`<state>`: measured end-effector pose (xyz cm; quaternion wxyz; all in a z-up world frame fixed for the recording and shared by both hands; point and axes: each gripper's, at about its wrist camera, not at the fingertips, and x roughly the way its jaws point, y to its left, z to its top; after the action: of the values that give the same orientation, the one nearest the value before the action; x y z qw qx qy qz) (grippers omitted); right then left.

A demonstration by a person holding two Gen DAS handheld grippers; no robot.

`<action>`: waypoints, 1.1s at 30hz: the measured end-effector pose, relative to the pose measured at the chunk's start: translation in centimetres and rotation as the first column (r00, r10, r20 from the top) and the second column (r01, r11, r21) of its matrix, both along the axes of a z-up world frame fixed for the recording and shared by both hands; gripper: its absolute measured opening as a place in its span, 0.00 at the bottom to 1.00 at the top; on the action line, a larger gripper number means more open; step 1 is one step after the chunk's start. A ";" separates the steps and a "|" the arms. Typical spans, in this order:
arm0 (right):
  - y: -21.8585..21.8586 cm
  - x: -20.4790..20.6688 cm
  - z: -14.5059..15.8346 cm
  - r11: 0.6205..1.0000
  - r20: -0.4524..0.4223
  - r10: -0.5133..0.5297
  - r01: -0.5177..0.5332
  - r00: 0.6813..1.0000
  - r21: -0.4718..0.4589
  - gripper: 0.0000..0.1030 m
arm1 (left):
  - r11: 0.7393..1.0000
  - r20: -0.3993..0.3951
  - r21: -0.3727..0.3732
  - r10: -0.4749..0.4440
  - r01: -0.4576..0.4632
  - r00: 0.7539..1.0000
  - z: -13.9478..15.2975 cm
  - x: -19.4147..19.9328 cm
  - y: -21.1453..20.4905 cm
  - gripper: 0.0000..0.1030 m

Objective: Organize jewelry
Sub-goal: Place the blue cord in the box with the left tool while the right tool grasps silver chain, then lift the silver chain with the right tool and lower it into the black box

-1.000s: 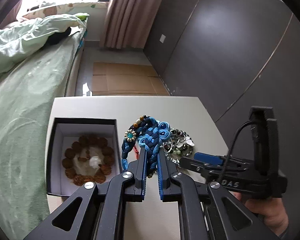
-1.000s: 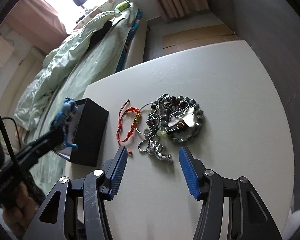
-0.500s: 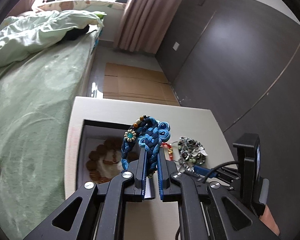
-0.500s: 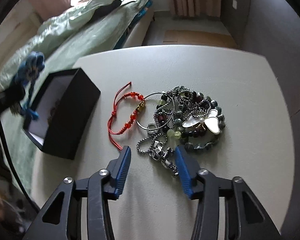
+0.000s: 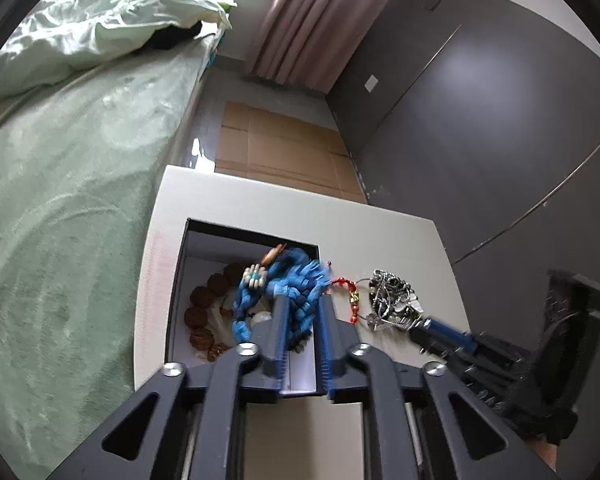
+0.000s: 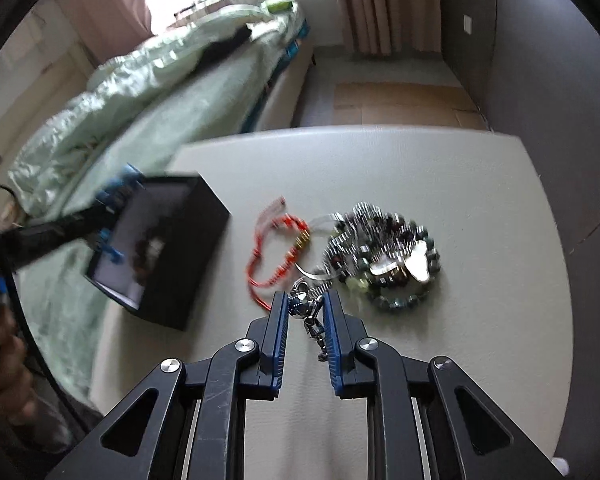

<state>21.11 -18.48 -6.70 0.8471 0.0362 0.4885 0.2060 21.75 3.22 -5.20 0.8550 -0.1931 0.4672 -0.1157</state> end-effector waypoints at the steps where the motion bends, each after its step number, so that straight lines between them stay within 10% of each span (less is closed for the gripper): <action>1: 0.1 -0.1 0.6 1.000 0.014 0.000 0.000 1.000 0.006 0.18 | 1.000 -0.002 -0.004 -0.002 0.002 1.000 0.0 0.0 0.0 0.40; 4: -0.1 -0.2 2.8 0.999 0.064 -0.026 0.024 0.998 0.031 0.18 | 1.000 0.034 -0.007 0.006 -0.006 0.999 0.8 -0.5 0.2 0.66; 21: -0.6 -1.7 18.7 0.995 0.362 -0.097 0.098 0.927 0.015 0.18 | 0.995 0.106 -0.087 0.066 -0.057 0.992 2.9 -1.5 2.0 0.68; 33: 2.7 -3.3 26.4 0.997 0.494 -0.073 0.075 0.867 0.015 0.18 | 0.986 0.193 -0.119 0.135 -0.113 0.972 4.9 -2.8 4.1 0.93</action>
<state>17.80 -15.80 19.73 0.9511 -0.0008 0.2547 0.1746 18.94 7.36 -0.35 0.8916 -0.2549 0.3590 -0.1058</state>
